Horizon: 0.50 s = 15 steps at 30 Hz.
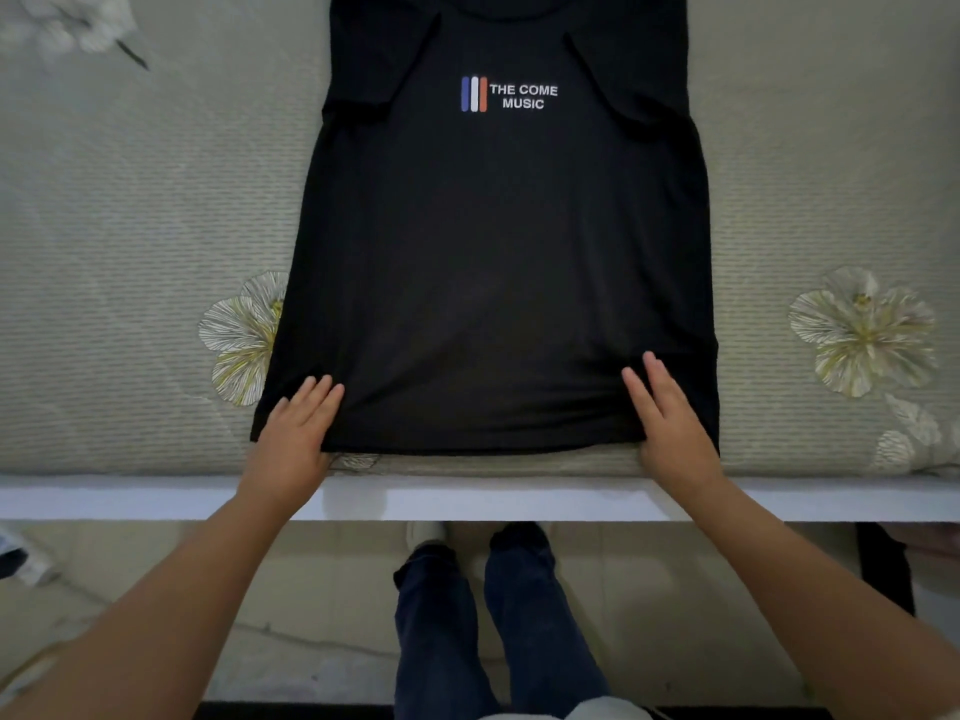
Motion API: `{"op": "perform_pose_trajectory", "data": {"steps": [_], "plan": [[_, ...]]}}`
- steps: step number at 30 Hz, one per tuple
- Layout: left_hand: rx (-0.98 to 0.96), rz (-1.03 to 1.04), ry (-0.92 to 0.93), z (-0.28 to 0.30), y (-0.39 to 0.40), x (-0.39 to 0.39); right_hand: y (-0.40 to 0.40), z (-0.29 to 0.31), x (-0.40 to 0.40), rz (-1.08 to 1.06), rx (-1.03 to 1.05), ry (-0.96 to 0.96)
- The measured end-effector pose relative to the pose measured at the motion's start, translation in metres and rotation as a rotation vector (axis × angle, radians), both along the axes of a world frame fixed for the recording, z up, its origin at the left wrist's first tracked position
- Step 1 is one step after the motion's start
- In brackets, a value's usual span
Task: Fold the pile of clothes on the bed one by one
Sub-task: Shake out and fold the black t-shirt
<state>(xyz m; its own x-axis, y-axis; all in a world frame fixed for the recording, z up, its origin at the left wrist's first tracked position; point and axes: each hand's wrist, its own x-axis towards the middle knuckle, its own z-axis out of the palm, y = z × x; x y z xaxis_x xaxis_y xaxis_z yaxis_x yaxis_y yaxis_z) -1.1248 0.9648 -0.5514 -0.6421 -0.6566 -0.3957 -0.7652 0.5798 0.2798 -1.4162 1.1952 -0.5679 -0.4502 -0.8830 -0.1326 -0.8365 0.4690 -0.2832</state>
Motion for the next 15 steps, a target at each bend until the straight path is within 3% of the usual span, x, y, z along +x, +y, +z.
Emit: {"op": "perform_pose_trajectory", "data": {"steps": [2, 5, 10, 15], "plan": [[-0.013, 0.021, 0.002, -0.003, 0.005, 0.0, -0.002, -0.002, 0.001, -0.039, -0.02, 0.02], [-0.014, 0.042, -0.003, -0.008, 0.01, 0.001, 0.006, -0.002, 0.009, 0.064, -0.003, 0.064], [0.023, -0.082, -0.063, -0.001, 0.023, 0.03, 0.046, 0.019, 0.041, 0.181, 0.063, 0.178], [-0.04, -0.073, -0.103, 0.032, 0.059, 0.073, 0.077, 0.056, 0.083, 0.049, 0.147, 0.171]]}}
